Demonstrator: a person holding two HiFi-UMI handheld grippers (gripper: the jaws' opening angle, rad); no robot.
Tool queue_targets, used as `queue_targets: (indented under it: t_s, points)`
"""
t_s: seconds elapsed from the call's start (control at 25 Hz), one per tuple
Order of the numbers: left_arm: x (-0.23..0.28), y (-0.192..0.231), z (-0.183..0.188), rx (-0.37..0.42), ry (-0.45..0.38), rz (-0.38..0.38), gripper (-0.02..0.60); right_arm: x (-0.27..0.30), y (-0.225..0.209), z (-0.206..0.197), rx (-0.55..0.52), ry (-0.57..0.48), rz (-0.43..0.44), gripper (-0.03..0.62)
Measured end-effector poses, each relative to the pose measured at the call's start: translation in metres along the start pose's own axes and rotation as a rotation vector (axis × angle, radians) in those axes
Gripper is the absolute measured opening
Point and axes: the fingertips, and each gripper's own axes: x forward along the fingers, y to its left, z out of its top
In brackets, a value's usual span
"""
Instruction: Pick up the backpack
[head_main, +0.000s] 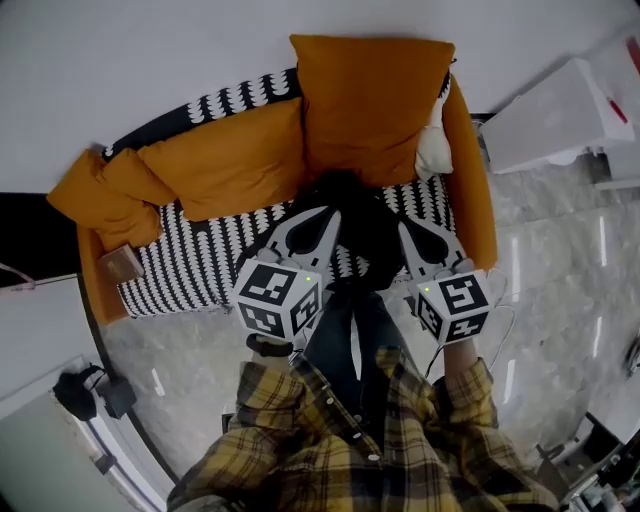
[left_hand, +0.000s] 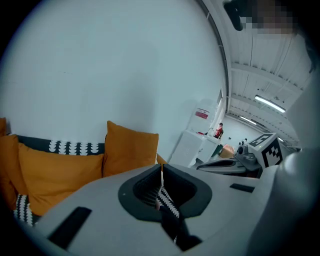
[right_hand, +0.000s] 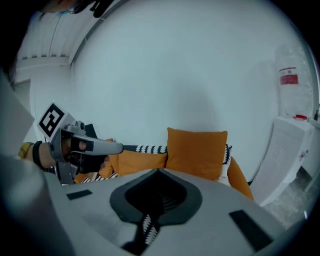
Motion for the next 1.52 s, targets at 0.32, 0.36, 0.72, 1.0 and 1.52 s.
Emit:
queue_targets:
  t_s: [0.32,0.36,0.72,1.0,1.52]
  points:
    - [0.033,0.017,-0.063,0.018,0.111,0.006,0.029,0.022,-0.02,-0.07,0.011,0.1,-0.026,0.017]
    - [0.037,0.019,-0.069,0.023,0.122,0.004,0.029,0.024,-0.023,-0.077,0.013,0.112,-0.031,0.017]
    - [0.072,0.044,-0.131,0.063,0.209,0.016,0.029,0.056,-0.041,-0.15,0.043,0.199,-0.071,0.017]
    - [0.086,0.048,-0.178,0.081,0.266,0.041,0.029,0.067,-0.052,-0.193,0.086,0.233,-0.089,0.017]
    - [0.108,0.104,-0.241,0.089,0.354,0.149,0.032,0.09,-0.058,-0.246,0.095,0.256,-0.144,0.018]
